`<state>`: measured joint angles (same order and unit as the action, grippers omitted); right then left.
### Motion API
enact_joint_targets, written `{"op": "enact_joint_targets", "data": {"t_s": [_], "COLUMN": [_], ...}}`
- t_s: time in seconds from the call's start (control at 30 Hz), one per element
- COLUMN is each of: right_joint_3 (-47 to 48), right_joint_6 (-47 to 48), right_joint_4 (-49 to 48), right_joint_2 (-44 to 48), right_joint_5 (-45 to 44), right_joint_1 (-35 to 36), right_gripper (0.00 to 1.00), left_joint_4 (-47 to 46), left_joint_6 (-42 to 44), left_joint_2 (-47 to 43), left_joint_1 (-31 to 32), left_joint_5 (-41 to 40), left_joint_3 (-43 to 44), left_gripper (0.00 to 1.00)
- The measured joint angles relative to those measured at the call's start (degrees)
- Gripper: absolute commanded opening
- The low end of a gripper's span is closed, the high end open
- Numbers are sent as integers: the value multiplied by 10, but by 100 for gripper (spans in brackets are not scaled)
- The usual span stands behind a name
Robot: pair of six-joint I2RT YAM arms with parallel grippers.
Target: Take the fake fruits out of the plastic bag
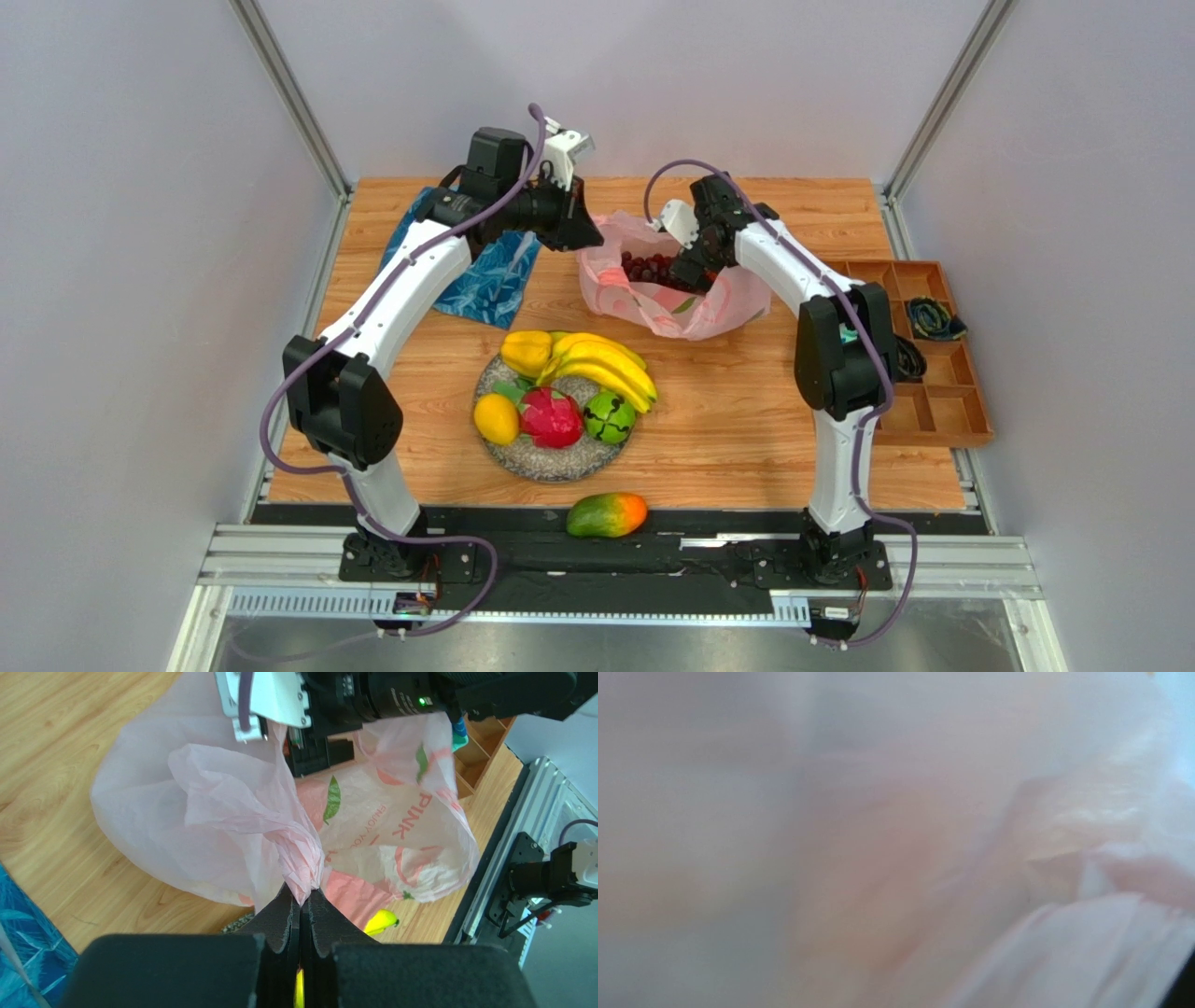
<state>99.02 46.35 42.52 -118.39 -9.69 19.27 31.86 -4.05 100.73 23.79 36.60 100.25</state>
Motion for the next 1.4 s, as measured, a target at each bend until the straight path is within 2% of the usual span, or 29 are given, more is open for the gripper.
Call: {"op": "enact_joint_targets", "data": {"t_s": [0.2,0.3,0.4,0.43,0.53,0.57,0.73,1.03,1.23,1.3,1.4], "right_joint_3": [42,69,102,109,110,106,49,49,68,61,2], "right_joint_6": [0,2,6,5,-2,-5,-24,-104,-163,-165,-135], "right_joint_4": [-24,-27,-24,-29,-36,-39,-2,80,132,147,168], "right_joint_2": [-68,-120,-137,-142,-144,-139,-54,206,224,224,254], "right_joint_5": [-60,-66,-73,-70,-64,-57,36,327,452,464,465], "right_joint_1": [-12,-14,-15,-17,-23,-24,-28,-23,-9,-2,45], "right_gripper": [100,93,73,61,47,45,46,49,49,51,51], "left_joint_4": [-4,-5,-4,-4,-4,-4,-4,-6,6,4,4], "left_joint_6": [-6,-6,-6,-5,-4,-4,-6,-6,-8,-12,-16], "left_joint_2": [0,0,0,0,0,0,14,76,109,116,118], "left_joint_1": [0,0,0,0,0,0,0,0,-12,-23,-42], "left_joint_5": [9,11,11,10,9,9,8,2,0,0,-4], "left_joint_3": [-2,-2,-2,-2,-2,-2,23,102,161,174,176], "left_gripper": [0,0,0,0,0,0,0,0,0,0,0]}}
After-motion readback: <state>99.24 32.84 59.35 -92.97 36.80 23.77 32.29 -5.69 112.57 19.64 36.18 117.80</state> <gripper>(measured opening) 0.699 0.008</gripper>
